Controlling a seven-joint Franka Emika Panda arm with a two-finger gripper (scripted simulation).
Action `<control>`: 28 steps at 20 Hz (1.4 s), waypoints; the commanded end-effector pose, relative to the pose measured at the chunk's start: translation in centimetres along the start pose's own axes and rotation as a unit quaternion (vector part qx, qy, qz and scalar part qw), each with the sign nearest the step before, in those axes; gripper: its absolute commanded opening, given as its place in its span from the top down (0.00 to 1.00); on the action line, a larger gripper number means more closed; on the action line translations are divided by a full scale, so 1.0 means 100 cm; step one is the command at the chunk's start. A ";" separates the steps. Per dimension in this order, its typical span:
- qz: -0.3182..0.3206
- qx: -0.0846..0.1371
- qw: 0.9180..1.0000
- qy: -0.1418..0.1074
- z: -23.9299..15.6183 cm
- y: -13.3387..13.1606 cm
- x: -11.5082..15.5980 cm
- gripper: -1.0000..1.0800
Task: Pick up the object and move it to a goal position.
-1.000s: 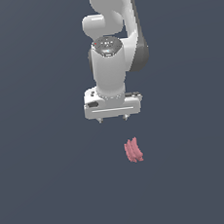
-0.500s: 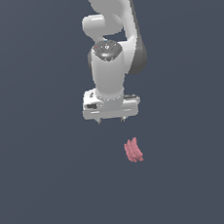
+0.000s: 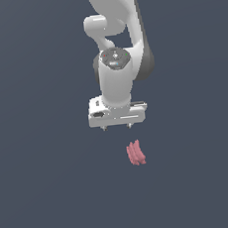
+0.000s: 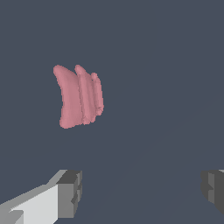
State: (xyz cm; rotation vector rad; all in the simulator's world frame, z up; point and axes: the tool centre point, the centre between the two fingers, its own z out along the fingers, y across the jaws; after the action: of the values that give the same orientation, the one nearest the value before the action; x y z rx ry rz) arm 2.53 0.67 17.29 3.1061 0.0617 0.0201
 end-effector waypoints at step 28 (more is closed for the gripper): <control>-0.064 0.018 0.998 -0.005 0.060 -0.068 0.069 0.04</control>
State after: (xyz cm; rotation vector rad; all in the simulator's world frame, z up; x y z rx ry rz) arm 9.27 7.55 11.33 3.1301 0.2633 0.0003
